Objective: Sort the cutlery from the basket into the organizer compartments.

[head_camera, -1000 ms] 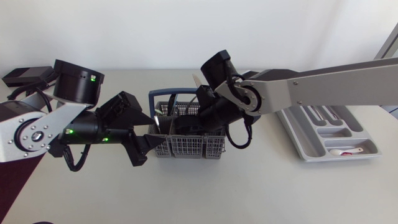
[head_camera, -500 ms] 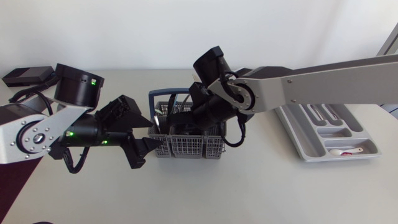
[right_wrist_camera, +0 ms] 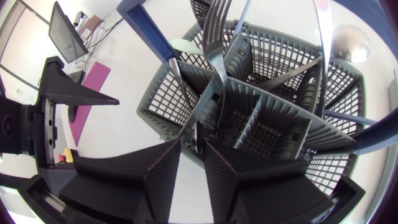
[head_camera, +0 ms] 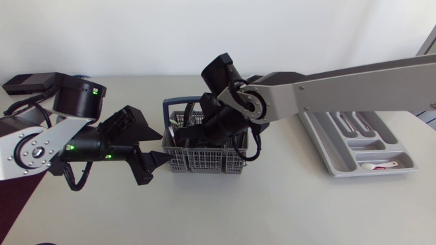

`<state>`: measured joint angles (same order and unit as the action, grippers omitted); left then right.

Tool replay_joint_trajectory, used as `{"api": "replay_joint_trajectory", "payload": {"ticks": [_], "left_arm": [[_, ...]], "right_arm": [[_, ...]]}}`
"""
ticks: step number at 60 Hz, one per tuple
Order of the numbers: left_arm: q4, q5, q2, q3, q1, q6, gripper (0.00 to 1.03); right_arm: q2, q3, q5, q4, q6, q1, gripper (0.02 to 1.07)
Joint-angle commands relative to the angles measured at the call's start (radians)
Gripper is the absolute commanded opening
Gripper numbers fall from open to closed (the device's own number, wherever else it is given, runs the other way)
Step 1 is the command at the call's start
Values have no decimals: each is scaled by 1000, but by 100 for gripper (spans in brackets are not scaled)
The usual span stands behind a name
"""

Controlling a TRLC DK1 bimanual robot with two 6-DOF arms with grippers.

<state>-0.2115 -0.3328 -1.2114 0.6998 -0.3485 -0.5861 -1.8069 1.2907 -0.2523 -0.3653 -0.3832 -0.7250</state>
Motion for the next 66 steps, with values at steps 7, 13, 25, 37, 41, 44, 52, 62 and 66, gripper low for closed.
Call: {"api": "replay_joint_trajectory", "payload": {"ticks": [7,13,25,37,41,44,52,62,66], "left_arm": [[-3,-32,29,-28,31,-38,76],[-3,-51,35,-37,46,-52,76],[1,-83,35,-49,77,-73,76],[4,-92,35,-60,78,-80,76],[6,-92,35,-63,78,-80,76],[11,-92,35,-66,78,-80,76],[17,-92,35,-71,78,-80,76],[23,-94,30,-75,77,-78,76],[27,-92,29,-75,74,-75,76]], "right_arm": [[-25,24,48,-49,41,-5,31],[-34,38,74,-60,53,-10,31],[-43,53,100,-61,55,-22,30],[-32,48,137,-63,76,-36,29],[-23,41,143,-66,90,-36,28],[-14,36,142,-69,101,-34,27],[8,15,139,-73,132,-34,23],[4,-1,134,-70,165,-24,18],[3,-4,130,-69,175,-22,18]]}}
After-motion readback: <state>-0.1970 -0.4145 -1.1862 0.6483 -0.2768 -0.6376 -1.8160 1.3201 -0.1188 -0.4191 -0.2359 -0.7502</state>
